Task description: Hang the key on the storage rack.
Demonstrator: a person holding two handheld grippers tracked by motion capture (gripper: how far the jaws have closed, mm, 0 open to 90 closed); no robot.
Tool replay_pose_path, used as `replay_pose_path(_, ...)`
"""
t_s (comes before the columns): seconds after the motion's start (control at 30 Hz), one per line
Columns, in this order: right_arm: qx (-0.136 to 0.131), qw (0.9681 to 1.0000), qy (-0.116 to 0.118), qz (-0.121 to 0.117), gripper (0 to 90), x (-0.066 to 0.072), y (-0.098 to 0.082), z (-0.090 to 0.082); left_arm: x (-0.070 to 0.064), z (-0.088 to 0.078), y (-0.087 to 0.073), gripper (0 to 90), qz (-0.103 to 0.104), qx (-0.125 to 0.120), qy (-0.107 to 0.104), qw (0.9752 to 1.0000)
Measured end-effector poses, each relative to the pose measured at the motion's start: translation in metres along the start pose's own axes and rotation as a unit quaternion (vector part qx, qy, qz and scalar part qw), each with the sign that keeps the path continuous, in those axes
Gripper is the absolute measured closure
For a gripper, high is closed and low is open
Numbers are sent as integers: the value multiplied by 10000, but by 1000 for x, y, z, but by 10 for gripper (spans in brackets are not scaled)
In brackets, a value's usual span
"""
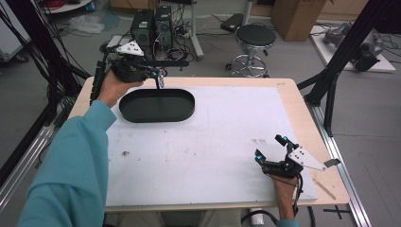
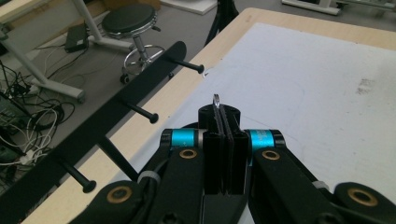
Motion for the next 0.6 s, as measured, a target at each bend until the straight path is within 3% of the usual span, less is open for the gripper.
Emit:
replay_pose_path(0.23, 19, 10000, 5, 15, 11, 0, 0, 0, 8, 6, 5, 880, -36, 66, 83, 9999)
replay_pose_path(0.33, -1, 10000, -12, 3, 11, 0, 0, 0, 11, 10, 4, 880, -33, 223, 160, 9996)
replay_pose_path(0.6, -3, 10000, -6, 2, 11, 0, 0, 0, 19, 19, -1, 880, -154, 292, 279, 9991)
Point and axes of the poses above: each handheld gripper's, and its own axes: z roughly forward along the jaws, y roughly out of its top, x roughly to its left, the point moved 5 cm from there along z, roughly forward along the jaws, and after that the axes turned 8 degrees about -y, right-handed, at the moved point
